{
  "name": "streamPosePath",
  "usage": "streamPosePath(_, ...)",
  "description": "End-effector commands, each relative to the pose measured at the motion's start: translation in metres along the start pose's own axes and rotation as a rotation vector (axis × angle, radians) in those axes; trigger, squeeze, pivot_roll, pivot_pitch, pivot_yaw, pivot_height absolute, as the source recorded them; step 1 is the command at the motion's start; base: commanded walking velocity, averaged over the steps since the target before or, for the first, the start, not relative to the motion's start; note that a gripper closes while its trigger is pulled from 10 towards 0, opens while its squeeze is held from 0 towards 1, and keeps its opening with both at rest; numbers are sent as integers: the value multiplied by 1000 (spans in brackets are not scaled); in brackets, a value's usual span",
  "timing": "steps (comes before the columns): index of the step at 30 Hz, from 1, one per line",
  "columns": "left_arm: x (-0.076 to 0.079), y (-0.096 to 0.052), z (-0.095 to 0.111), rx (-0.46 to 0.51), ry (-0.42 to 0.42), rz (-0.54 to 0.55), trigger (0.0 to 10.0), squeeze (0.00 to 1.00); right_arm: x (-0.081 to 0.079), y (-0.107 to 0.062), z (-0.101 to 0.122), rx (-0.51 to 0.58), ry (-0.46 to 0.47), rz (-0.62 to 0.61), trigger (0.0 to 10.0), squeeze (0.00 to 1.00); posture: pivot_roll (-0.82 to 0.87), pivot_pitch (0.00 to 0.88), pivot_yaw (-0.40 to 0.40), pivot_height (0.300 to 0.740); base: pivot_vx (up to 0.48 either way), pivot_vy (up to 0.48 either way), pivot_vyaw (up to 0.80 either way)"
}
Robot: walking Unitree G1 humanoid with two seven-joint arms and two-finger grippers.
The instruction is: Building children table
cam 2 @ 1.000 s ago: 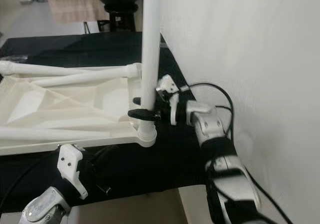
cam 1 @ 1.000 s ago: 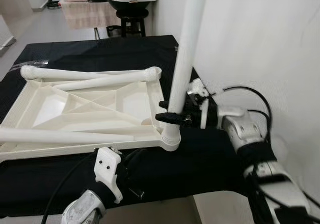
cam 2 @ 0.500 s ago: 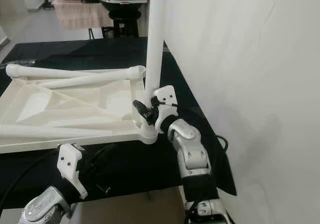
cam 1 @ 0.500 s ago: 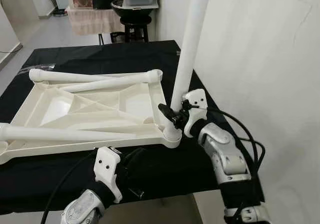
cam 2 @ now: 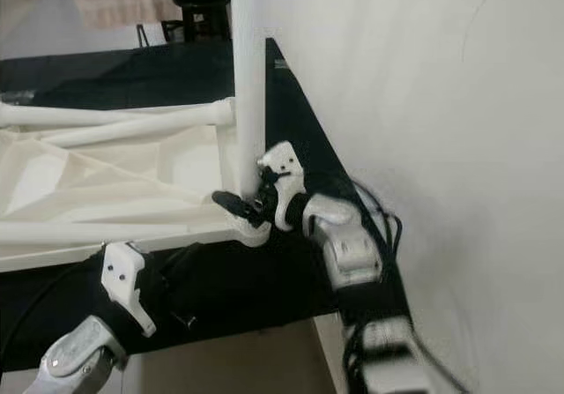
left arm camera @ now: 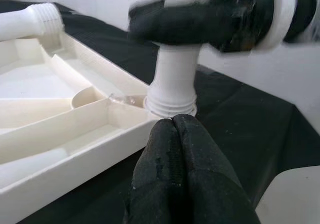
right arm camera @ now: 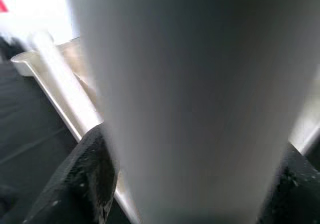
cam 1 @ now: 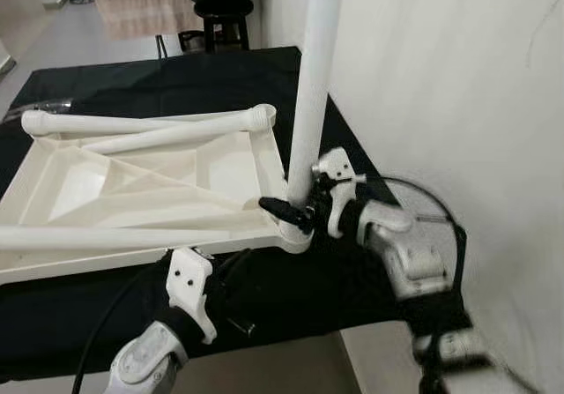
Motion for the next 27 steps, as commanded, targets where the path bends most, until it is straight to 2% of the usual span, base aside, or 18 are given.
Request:
streamPosePath(1,0,-2,-6,-23,-3,3,10000,0,-1,3,0,-19,3,121,10000,0,14,54,-47,740,0,0,0)
streamPosePath(3,0,-2,-6,-23,-3,4,10000,0,2,4,1,-38,-2,156,10000,0,14,54,-47,740,0,0,0)
streamPosePath(4,1,-2,-6,-23,-2,5,10000,0,9,6,4,-72,3,193,10000,0,18,53,-48,740,0,0,0)
streamPosePath(10,2,-2,-6,-24,-2,4,10000,0,12,8,7,-78,20,219,10000,0,25,53,-49,740,0,0,0)
streamPosePath(11,2,-2,-6,-25,-2,4,10000,0,12,10,9,-83,36,242,4902,0,31,53,-51,740,0,0,0)
streamPosePath(12,2,-2,-6,-25,-2,4,10000,0,12,10,9,-83,36,242,4902,0,31,53,-51,740,0,0,0)
streamPosePath(13,3,-2,-6,-25,-2,4,10000,0,13,11,11,-85,47,255,1255,0,31,53,-51,740,0,0,0)
streamPosePath(16,3,-2,-6,-25,-2,4,10000,0,13,11,11,-85,47,255,1255,0,31,53,-51,740,0,0,0)
streamPosePath(17,3,-2,-6,-25,-2,4,10000,0,15,12,11,-93,58,270,0,0,33,53,-53,740,0,0,0)
streamPosePath(27,6,-2,-2,-20,-3,2,10000,0,29,1,6,-81,47,208,0,0,29,52,-60,740,0,0,0)
Point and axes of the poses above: a point about 5 cm out from each wrist's last joint towards the gripper, its own y axis pointing out of the wrist towards the gripper, its own z axis along the axis of the wrist's last joint, x = y × z, the point moved 1 cm from there along y, pointing out of the wrist towards the gripper, and after that the axes turned 11 degrees about y, right-handed, at the moved point
